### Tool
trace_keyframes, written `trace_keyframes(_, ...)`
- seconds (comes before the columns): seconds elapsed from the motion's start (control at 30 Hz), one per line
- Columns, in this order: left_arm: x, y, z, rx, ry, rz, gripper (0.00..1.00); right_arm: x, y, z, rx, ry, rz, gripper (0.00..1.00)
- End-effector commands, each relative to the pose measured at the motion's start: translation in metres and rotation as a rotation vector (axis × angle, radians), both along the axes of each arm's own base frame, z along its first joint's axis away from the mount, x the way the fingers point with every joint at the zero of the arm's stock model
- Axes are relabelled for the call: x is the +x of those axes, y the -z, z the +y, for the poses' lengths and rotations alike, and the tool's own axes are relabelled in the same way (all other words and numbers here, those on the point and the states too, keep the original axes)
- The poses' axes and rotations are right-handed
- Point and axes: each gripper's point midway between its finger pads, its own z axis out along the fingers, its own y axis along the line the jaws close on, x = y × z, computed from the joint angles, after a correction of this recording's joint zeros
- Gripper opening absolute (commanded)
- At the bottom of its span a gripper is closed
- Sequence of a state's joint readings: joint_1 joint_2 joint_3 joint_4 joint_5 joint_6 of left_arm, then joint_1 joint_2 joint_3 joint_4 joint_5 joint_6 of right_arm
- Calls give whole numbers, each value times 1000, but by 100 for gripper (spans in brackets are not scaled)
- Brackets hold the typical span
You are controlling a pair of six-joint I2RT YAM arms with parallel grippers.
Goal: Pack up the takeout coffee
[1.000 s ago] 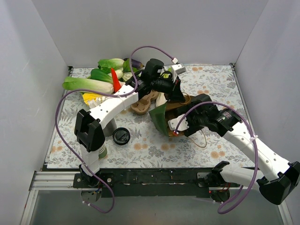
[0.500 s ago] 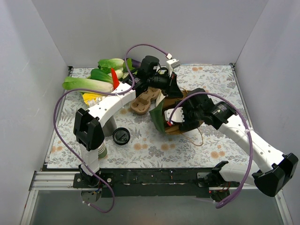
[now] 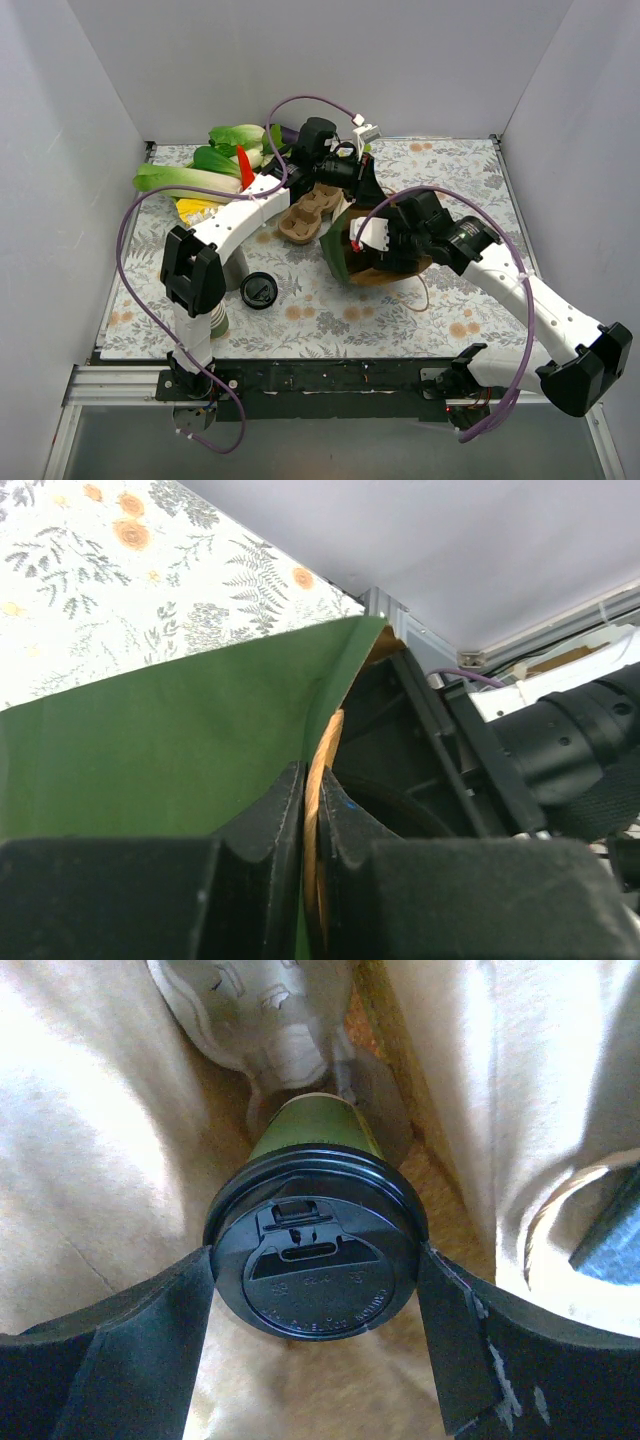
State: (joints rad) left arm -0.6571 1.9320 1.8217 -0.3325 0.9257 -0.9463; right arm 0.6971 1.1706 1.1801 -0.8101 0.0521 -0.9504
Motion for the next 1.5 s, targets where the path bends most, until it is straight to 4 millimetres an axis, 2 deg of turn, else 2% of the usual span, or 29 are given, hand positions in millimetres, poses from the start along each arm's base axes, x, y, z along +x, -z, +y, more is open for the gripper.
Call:
trace_keyframes(0.0,-4,-10,2,-36,48,-11,10,4,0,9,31,26,16,1)
trace_keyframes(0.03,-4,-10,1,-36,49,-13,11,5,1,10,24,13,11,1)
trace_keyframes(0.1,-5,-10,2,-37,52,-14,22,6,7,8,-1,-21,-8,1)
trace_keyframes(0.37,-6,-8,2,-37,70,-11,33,19,7,3,-133,-156,-131,1)
trace_keyframes(0.53,-6,-10,2,-48,87,-16,47,18,9,8,-171,-279,-182,1)
trace_keyframes(0.7,-4,-17,4,-57,95,-38,50,14,5,11,-199,-384,-227,1)
trace_keyframes(0.83,-5,-18,4,-61,110,-54,53,14,10,15,-197,-409,-218,1)
trace_keyframes(0.93,-2,-25,7,-75,104,-77,61,15,12,17,-197,-407,-214,1)
trace_keyframes(1.07,6,-44,11,-110,84,-99,66,19,17,18,-217,-417,-210,1)
trace_keyframes(1.13,15,-53,18,-125,52,-77,81,21,18,20,-220,-426,-211,1)
trace_keyframes(1.3,40,-77,44,-169,-29,-67,82,24,23,20,-236,-432,-201,1)
trace_keyframes(1.47,46,-75,66,-159,-23,0,82,31,24,19,-237,-420,-195,1)
